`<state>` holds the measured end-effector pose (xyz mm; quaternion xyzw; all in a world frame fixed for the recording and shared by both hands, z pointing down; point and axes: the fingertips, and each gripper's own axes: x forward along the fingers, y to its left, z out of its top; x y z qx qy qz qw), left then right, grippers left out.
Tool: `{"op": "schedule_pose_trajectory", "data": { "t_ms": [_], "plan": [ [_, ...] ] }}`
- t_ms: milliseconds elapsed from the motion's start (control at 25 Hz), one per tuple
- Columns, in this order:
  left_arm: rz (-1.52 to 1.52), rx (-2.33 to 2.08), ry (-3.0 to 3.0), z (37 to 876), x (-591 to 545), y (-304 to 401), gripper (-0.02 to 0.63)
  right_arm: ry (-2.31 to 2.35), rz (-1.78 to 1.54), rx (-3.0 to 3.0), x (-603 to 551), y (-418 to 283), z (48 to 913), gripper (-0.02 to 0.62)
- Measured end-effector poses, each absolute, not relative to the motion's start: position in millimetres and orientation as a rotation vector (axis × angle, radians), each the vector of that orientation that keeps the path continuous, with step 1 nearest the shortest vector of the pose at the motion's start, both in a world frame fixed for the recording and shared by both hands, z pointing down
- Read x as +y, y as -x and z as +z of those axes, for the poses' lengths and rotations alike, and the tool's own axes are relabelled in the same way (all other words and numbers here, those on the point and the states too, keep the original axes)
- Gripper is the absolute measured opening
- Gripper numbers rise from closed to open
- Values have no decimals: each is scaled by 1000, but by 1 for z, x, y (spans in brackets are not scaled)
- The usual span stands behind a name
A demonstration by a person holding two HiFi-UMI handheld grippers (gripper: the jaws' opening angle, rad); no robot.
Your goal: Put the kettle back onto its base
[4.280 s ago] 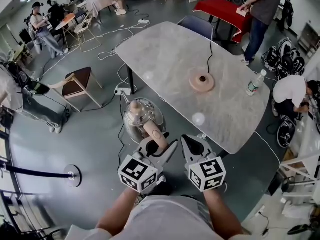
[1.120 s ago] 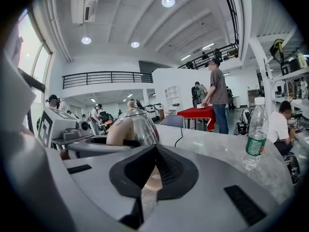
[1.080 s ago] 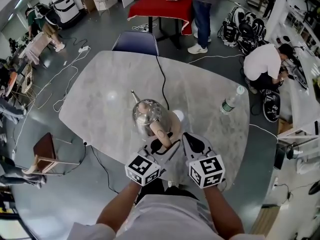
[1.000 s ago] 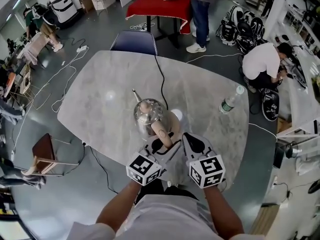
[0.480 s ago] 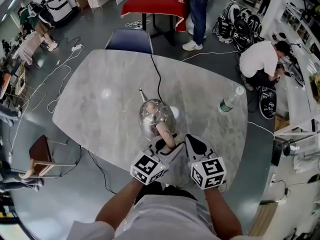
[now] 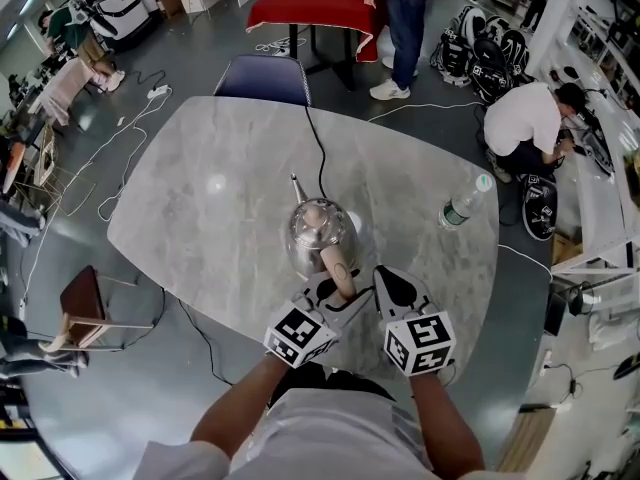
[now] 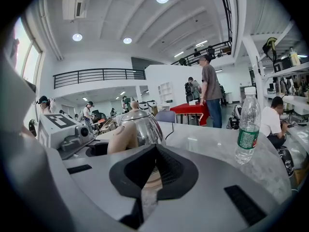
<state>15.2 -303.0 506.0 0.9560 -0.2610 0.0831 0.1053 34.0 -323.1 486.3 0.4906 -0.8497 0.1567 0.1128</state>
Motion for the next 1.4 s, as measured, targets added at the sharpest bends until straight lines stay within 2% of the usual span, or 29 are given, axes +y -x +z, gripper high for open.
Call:
{"op": "schedule_pose_trajectory", "data": {
  "t_ms": [560, 720, 1400],
  "plan": [
    [412, -816, -2765, 533, -292, -14, 163, -1390, 493, -2552, -314, -27, 489, 5],
    [443, -844, -2705, 544, -288, -4, 196, -1362, 496, -2584, -312, -22, 487, 5],
    [360, -1068, -2592, 522, -257, 57, 202, -1307, 486, -2642, -283, 7, 479, 4]
  ]
}}
